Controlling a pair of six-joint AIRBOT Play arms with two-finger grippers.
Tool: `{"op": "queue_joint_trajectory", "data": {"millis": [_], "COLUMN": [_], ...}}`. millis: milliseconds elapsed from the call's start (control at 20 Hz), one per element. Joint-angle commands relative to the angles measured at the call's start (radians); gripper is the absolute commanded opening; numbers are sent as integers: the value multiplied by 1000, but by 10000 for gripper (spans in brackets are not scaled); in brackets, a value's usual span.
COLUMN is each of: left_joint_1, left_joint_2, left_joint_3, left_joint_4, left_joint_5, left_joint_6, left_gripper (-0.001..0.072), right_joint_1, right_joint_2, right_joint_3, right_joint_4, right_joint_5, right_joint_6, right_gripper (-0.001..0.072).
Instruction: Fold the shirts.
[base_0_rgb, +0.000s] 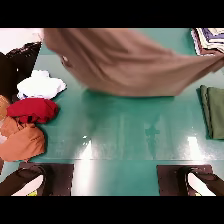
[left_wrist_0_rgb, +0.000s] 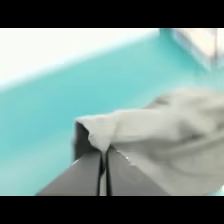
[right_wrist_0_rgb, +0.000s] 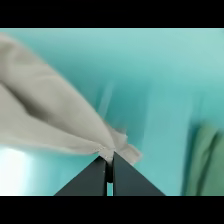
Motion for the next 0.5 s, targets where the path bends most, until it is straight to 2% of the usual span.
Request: {"op": "queue_joint_trajectory", "data": {"millis": [0,250,450], "left_joint_1": [0,0,0], "left_joint_2": [146,184,180], "left_joint_3": [178,352,358], "left_joint_4": [67,66,68], "left_joint_5": [0,15,-18], "left_joint_6": [-29,-107,-158], "left_gripper": [27,26,26], "right_joint_1": [-1,-1,-1], "right_joint_2": [-26,25,58], "right_joint_3": [192,339,397], "right_joint_4": [-2,-52,-106], "right_joint_5": [21,24,45], "right_joint_6": [-20,-27,-27], "right_gripper": [16,16,15]}}
